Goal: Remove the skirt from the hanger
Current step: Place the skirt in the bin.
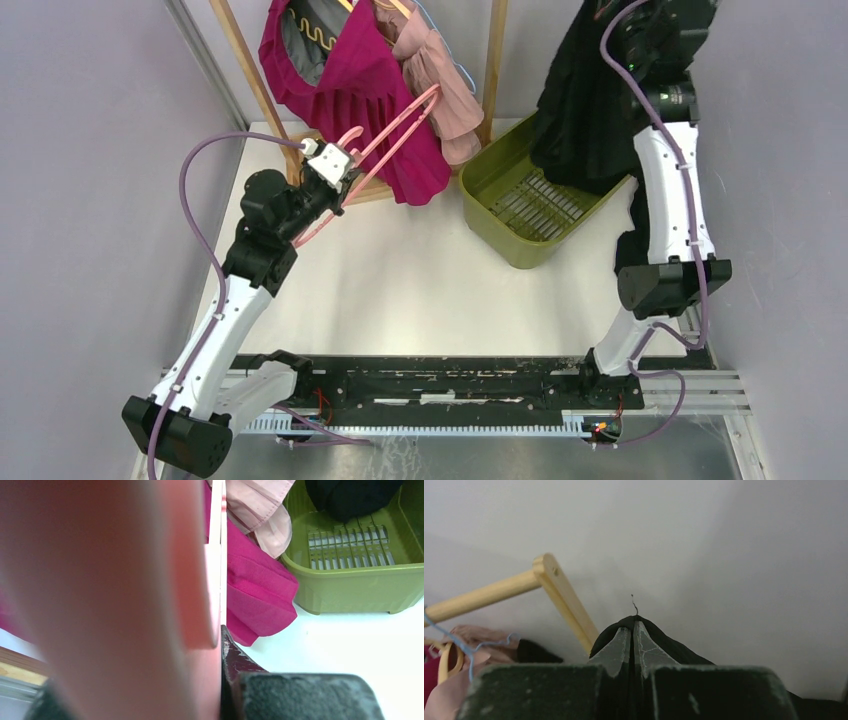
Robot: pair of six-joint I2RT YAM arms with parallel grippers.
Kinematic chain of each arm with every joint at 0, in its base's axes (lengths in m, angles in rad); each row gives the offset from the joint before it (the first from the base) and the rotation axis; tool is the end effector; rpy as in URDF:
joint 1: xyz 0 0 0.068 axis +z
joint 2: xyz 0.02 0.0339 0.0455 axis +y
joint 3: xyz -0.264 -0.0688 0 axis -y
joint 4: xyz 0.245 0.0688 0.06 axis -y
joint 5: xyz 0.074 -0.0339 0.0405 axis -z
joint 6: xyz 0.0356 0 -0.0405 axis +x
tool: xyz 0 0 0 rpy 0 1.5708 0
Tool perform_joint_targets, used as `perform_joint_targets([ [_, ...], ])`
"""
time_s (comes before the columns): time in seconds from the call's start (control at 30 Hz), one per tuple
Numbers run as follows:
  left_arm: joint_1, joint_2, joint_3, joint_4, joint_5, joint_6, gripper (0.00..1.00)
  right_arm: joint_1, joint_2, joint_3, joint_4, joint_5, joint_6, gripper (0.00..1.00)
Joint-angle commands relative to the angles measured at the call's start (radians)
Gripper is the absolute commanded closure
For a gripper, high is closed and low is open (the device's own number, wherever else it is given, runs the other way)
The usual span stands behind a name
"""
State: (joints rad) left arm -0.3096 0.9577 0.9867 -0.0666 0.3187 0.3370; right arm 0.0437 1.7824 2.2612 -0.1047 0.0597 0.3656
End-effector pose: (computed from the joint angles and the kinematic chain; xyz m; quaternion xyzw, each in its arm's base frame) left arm 0.2052 -0.0773 0.3924 0.3303 0.6393 -0.1049 0.6864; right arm 0.3670 0.0139 0.5778 0.1146 0.5518 0.1514 0.8121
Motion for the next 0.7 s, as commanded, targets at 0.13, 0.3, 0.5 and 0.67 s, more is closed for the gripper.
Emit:
perform_joint_targets([
  [0.13, -0.001, 0.011, 0.019, 0.074, 0.01, -0.066, 0.97, 0.178, -0.214, -0.401, 0.152, -0.084, 0.004, 0.99],
  [0.3, -0.003, 0.003, 0.012, 0.074, 0.007, -0.063, 0.97, 0.197, -0.358, -0.721, 0.206, 0.058, -0.057, 0.99],
  [0.5, -0.005, 0.018, 0.013, 0.079, 0.012, -0.066, 0.97, 0.194, -0.538, -0.88, 0.149, 0.275, -0.25, 0.99],
  [0.67, -0.005, 0.035, 0.013, 0.084, 0.017, -0.075, 0.97, 0.187, -0.587, -0.952, 0.108, 0.321, -0.275, 0.99],
])
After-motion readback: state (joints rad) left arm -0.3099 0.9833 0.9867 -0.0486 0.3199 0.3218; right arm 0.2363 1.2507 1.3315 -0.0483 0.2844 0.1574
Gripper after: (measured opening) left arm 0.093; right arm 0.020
